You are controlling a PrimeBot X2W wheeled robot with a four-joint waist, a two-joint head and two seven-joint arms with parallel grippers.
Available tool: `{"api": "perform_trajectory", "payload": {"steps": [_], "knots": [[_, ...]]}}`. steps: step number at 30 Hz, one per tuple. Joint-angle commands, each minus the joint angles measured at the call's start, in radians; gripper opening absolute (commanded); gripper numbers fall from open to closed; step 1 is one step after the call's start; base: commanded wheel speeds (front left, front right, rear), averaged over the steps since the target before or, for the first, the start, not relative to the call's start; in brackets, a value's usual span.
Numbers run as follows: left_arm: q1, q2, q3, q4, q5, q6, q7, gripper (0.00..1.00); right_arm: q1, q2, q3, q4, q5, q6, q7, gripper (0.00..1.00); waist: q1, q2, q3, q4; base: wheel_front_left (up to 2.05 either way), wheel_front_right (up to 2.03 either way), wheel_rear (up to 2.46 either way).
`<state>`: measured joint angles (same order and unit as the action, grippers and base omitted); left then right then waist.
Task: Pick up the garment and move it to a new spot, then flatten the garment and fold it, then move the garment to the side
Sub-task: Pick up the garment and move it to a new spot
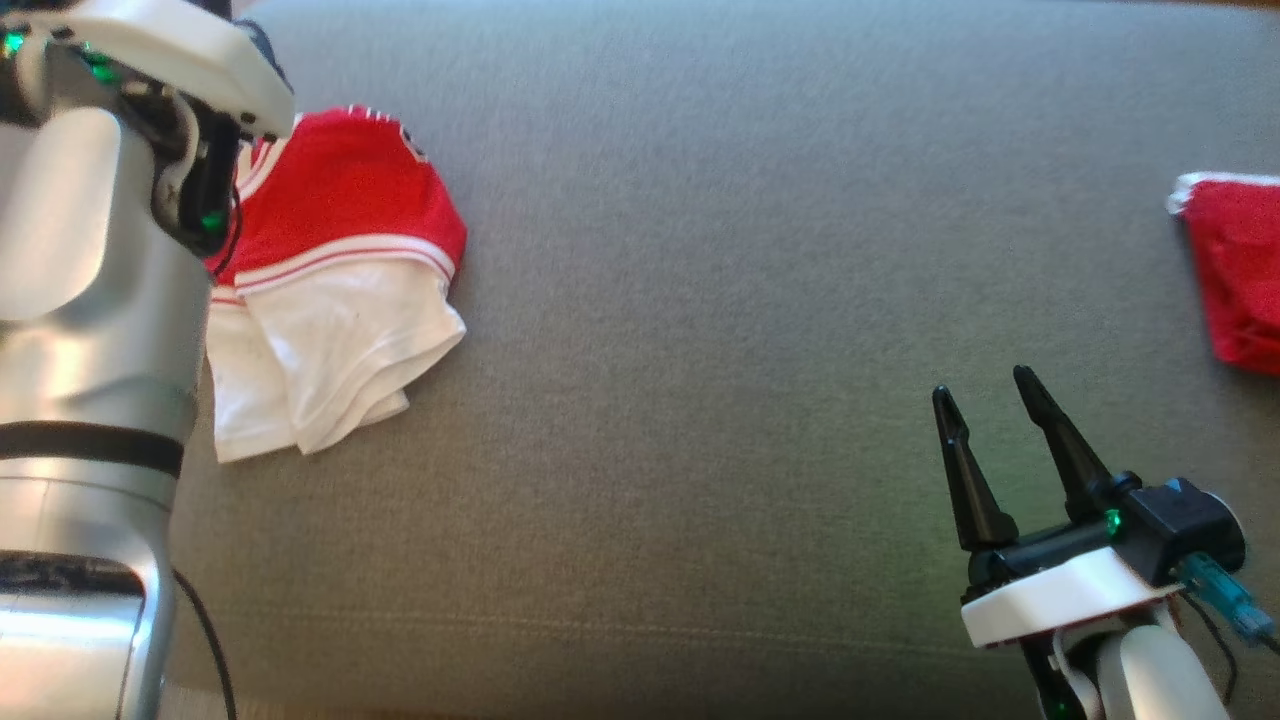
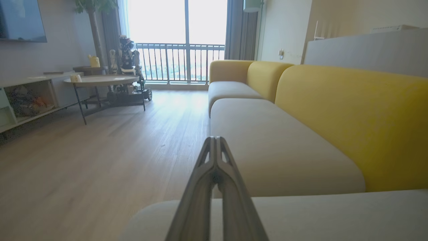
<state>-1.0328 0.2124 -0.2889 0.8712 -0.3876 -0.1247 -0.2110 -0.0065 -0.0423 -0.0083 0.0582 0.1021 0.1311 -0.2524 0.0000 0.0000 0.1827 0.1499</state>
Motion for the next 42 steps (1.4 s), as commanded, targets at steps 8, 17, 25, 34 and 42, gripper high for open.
{"api": "perform_trajectory", "payload": {"steps": [8, 17, 25, 34, 42], "knots": [[0.012, 0.117, -0.013, -0.156, -0.027, 0.022, 0.135, 0.00, 0.002, -0.008, 0.038, -0.031, 0.032, 0.000, -0.009, 1.00, 0.0000, 0.0000, -0.074, -0.071, 0.00, 0.00, 0.00], [0.125, 0.186, 0.023, -0.123, -0.040, 0.142, 0.260, 1.00, -0.001, -0.008, 0.010, -0.061, -0.020, 0.000, -0.009, 1.00, 0.0000, 0.0000, 0.049, -0.022, 0.00, 0.00, 0.00], [0.158, 0.126, 0.060, 0.015, -0.119, 0.161, 0.305, 1.00, -0.042, -0.008, -0.013, -0.088, -0.091, 0.000, -0.009, 1.00, 0.0000, 0.0000, 0.183, 0.022, 0.00, 0.00, 0.00], [0.140, 0.067, 0.053, 0.136, -0.146, 0.127, 0.265, 1.00, -0.058, -0.008, -0.035, -0.117, -0.123, 0.000, -0.009, 1.00, 0.0000, 0.0000, 0.258, 0.022, 0.00, 0.00, 0.00], [0.079, 0.035, 0.039, 0.207, -0.148, 0.100, 0.214, 0.00, -0.070, -0.008, -0.057, -0.151, -0.135, 0.000, -0.009, 1.00, 0.0000, 0.0000, 0.323, 0.031, 0.00, 0.00, 0.00]]}}
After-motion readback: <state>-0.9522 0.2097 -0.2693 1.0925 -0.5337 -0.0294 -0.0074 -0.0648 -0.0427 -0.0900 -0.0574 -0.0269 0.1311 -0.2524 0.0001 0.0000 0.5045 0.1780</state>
